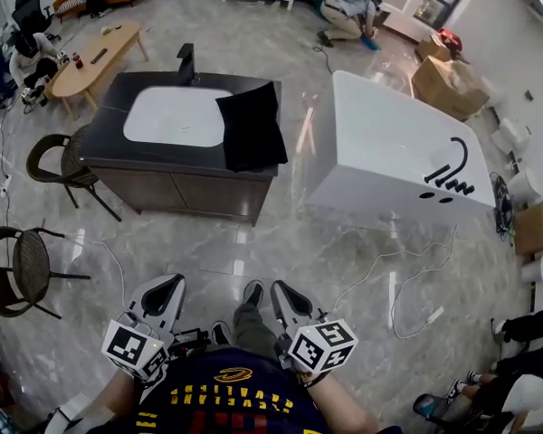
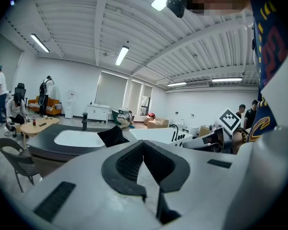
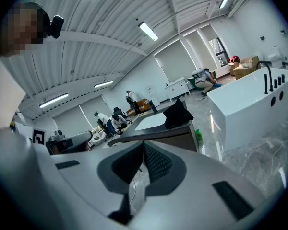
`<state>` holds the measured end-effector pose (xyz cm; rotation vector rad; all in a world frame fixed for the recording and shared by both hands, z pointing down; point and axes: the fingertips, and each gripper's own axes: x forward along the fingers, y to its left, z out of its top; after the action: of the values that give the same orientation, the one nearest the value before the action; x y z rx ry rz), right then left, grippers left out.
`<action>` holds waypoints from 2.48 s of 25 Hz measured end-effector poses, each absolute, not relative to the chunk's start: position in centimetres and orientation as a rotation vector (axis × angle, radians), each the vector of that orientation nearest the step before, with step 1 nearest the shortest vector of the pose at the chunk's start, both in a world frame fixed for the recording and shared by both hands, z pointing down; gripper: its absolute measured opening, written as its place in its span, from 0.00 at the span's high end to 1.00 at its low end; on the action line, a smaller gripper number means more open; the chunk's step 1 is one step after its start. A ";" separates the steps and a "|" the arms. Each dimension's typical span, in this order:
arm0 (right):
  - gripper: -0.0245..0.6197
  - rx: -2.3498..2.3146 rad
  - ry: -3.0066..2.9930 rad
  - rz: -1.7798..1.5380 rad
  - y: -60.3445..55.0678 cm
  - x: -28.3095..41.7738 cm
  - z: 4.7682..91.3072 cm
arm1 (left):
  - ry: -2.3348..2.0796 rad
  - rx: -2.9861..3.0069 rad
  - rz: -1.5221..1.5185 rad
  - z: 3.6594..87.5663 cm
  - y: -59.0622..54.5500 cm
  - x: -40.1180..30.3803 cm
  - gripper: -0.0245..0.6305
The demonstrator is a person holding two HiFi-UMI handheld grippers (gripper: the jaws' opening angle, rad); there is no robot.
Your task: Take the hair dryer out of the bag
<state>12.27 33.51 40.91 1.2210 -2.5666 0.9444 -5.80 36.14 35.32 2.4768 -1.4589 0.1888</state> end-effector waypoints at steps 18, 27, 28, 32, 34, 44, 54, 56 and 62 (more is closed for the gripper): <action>0.95 1.145 -2.599 0.994 16.4 15.1 41.7 | -1.543 2.453 0.285 35.3 19.5 -2.9 0.96; 0.95 1.134 -2.559 0.981 11.4 17.3 42.9 | -1.527 2.490 0.388 36.5 13.6 -0.5 0.96; 0.95 1.132 -2.554 0.984 11.1 17.2 43.1 | -1.529 2.499 0.407 36.8 13.1 -0.6 0.96; 0.95 1.123 -2.529 1.006 10.0 16.1 43.9 | -1.520 2.534 0.483 37.2 10.7 -1.5 0.96; 0.95 1.125 -2.519 1.011 9.2 15.4 44.1 | -1.489 2.563 0.526 37.6 9.3 -1.6 0.96; 0.95 1.313 -2.409 1.049 2.7 13.7 45.7 | -1.145 2.651 0.723 44.8 -0.3 -1.4 0.90; 0.95 1.471 -2.287 1.120 -2.2 10.2 47.5 | -0.804 2.497 0.873 54.7 -7.2 -2.2 0.64; 0.95 1.498 -2.262 1.123 -2.6 9.7 47.9 | -0.731 2.502 0.919 55.8 -7.7 -1.6 0.64; 0.95 1.560 -2.197 1.067 -3.1 8.8 49.0 | -0.567 2.562 1.053 58.9 -8.4 0.5 0.64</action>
<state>8.78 -3.06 49.00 1.5597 -2.1968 1.0669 0.50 -8.40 58.88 2.5625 -0.5673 1.0531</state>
